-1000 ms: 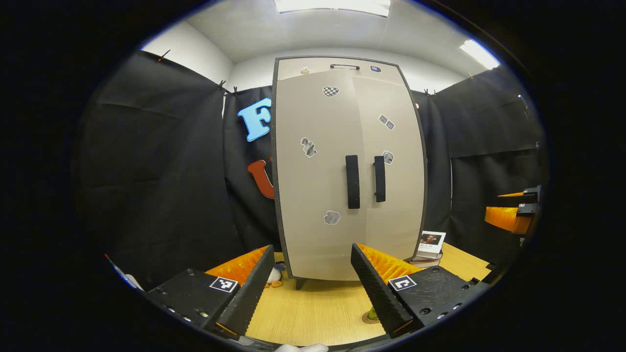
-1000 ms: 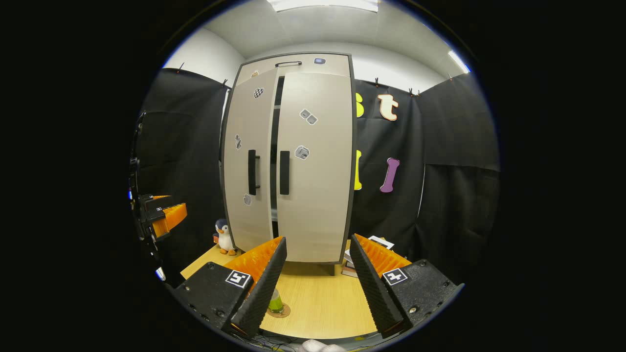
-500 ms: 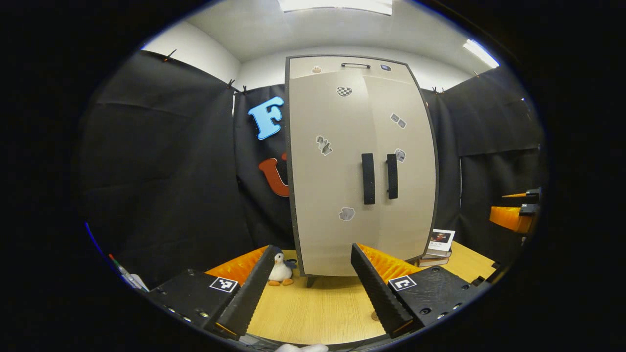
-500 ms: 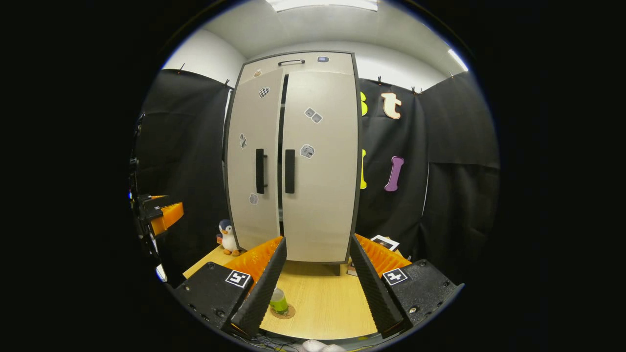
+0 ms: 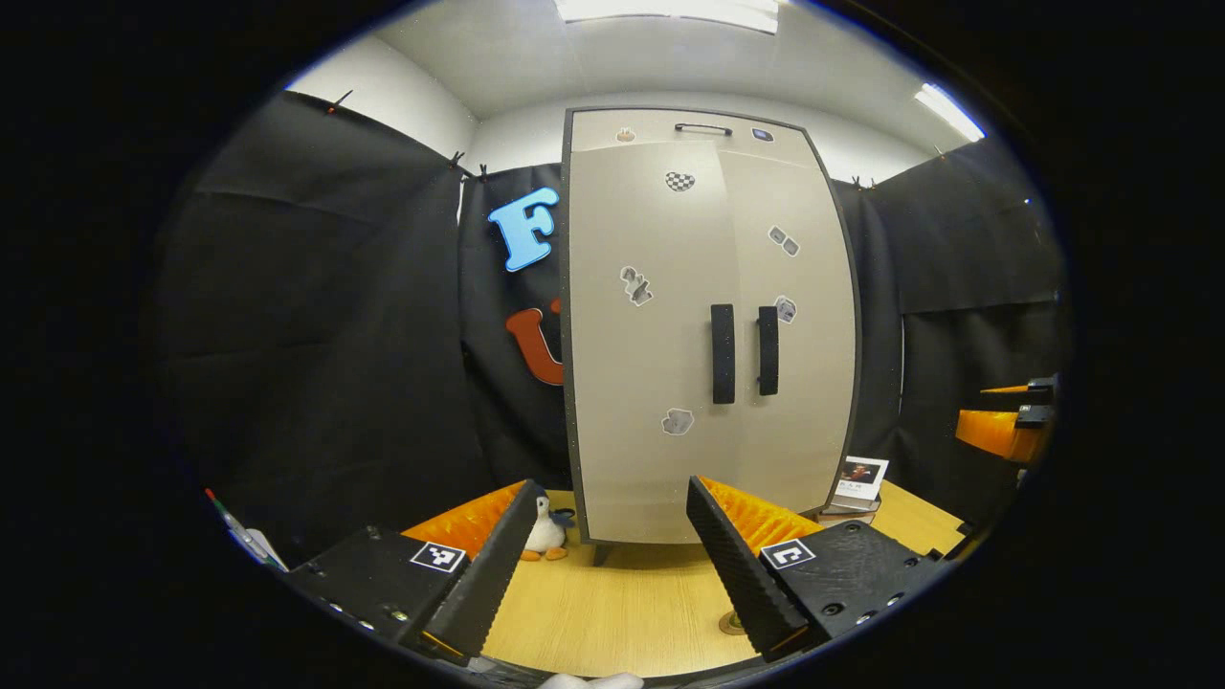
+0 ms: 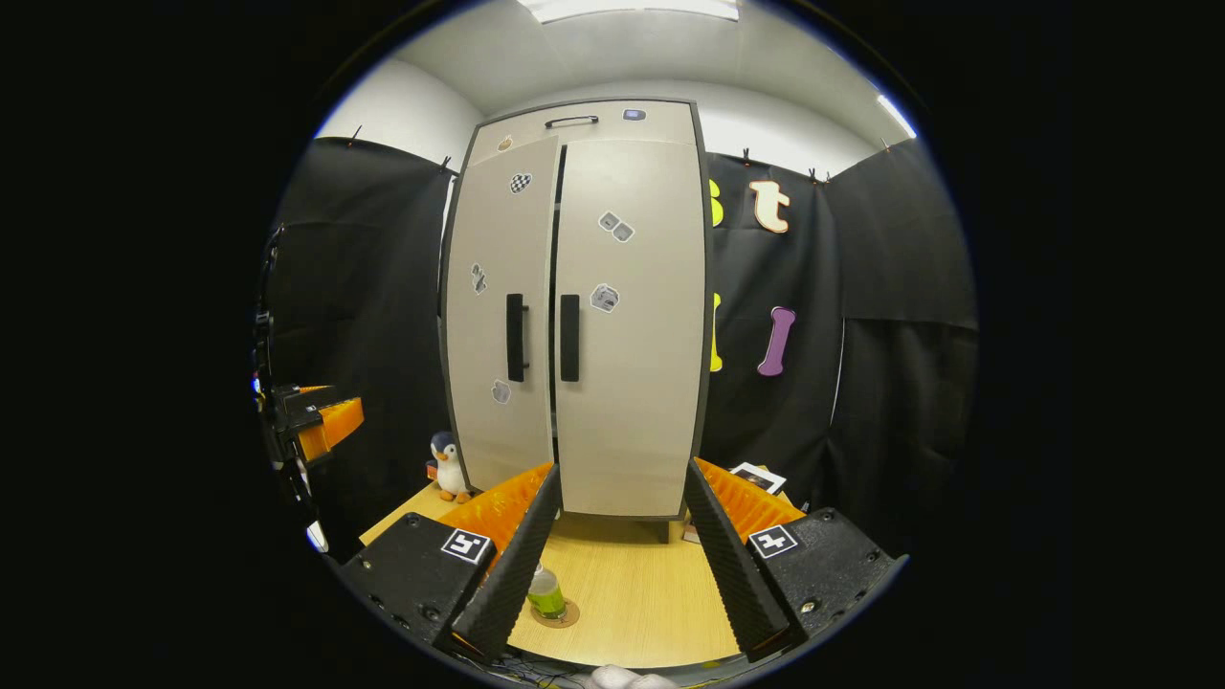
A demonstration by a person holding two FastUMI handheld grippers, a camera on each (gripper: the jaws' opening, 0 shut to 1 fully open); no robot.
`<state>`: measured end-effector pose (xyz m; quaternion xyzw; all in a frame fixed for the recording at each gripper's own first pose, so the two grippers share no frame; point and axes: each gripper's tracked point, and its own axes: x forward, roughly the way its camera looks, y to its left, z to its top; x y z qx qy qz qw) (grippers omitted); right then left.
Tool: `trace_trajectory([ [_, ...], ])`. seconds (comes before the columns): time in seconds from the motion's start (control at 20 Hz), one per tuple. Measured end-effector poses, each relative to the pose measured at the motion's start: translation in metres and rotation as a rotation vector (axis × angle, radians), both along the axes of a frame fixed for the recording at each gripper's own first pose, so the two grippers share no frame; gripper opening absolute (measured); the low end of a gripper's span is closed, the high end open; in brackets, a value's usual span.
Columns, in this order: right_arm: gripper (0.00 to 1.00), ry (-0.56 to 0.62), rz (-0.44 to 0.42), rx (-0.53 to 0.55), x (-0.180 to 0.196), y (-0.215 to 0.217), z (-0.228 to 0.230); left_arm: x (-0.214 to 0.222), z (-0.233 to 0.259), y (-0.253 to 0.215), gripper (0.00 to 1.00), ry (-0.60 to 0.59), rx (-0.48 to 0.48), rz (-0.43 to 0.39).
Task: Grasp the bottle in the cabinet with the left hand and place it on the coaster, then close the right door with the right hand and the left door with the left hand.
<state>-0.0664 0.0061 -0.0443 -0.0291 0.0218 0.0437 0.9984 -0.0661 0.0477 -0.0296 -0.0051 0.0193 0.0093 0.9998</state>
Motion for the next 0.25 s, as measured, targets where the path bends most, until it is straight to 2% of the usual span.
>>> trace_trajectory([
  [0.25,0.81,-0.001,0.002,0.004,0.0065,-0.0027,0.0008,0.0064,0.0009,-0.0012,0.96,-0.002,0.009,0.005],
])
